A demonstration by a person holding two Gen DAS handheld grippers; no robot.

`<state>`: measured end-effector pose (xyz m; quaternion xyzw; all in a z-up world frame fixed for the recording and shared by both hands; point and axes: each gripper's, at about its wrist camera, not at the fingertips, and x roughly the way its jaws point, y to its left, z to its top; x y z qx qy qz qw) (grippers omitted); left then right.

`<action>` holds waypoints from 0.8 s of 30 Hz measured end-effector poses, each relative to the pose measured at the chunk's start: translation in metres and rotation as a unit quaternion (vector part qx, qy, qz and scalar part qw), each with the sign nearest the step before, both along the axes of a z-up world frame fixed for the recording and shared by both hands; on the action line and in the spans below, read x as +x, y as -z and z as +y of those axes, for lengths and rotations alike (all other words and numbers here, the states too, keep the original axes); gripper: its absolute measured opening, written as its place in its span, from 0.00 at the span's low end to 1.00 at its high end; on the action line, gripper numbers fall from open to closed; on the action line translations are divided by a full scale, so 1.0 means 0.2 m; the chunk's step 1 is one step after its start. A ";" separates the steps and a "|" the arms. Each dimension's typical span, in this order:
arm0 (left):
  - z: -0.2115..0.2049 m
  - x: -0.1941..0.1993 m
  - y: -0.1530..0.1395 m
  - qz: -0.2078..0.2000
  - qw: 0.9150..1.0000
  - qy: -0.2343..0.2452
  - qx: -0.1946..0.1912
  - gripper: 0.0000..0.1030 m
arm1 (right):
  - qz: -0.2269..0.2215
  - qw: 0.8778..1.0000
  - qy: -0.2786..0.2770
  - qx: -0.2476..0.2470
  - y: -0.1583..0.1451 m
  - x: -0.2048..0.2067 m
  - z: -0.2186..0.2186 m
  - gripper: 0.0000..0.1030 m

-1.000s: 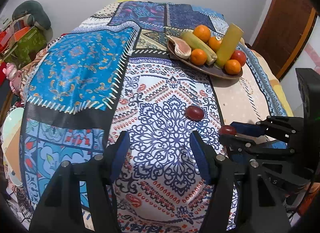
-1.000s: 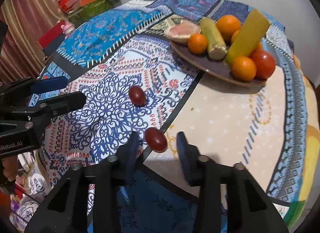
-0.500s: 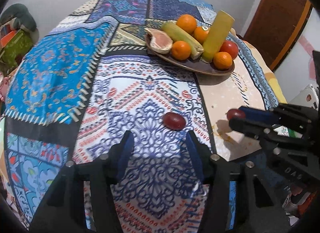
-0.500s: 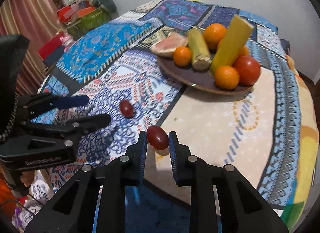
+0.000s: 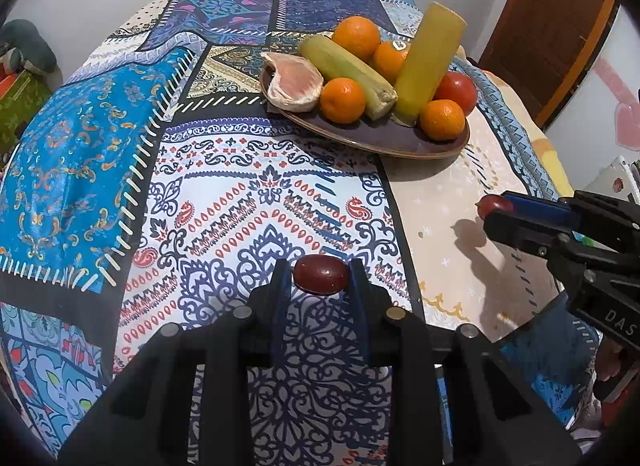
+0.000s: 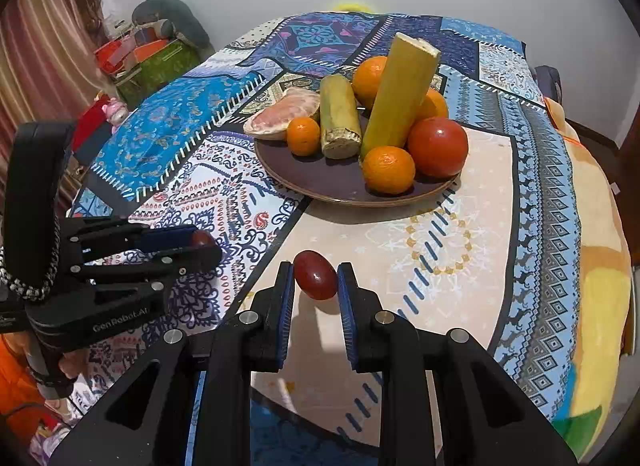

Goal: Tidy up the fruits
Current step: 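Place the date on the plate with the left tool while the right places its date there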

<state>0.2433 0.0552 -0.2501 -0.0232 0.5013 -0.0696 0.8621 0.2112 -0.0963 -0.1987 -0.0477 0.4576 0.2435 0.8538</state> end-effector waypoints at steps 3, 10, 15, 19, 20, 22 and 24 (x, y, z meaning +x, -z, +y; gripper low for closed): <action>0.01 0.00 -0.03 -0.007 1.000 -0.003 -0.002 0.28 | -0.007 1.000 0.001 -0.002 -0.01 0.02 -0.01 0.19; 0.04 0.07 -0.20 -0.049 0.998 -0.011 -0.021 0.28 | -0.027 1.000 0.008 0.000 -0.06 0.10 -0.01 0.19; 0.01 0.16 -0.26 -0.070 0.997 -0.011 -0.023 0.28 | -0.036 0.999 0.012 0.004 -0.07 0.16 0.02 0.19; -0.04 0.23 -0.27 -0.078 0.997 -0.005 -0.027 0.28 | -0.034 0.999 0.013 0.006 -0.04 0.22 0.04 0.19; -0.05 0.24 -0.26 -0.078 0.997 -0.004 -0.025 0.28 | -0.033 0.999 0.014 0.006 -0.04 0.23 0.05 0.19; -0.07 0.27 -0.24 -0.075 0.997 -0.002 -0.022 0.28 | -0.029 0.999 0.014 0.007 -0.02 0.25 0.05 0.19; -0.06 0.30 -0.22 -0.071 0.997 -0.004 -0.023 0.28 | -0.024 1.000 0.012 0.009 -0.01 0.27 0.05 0.19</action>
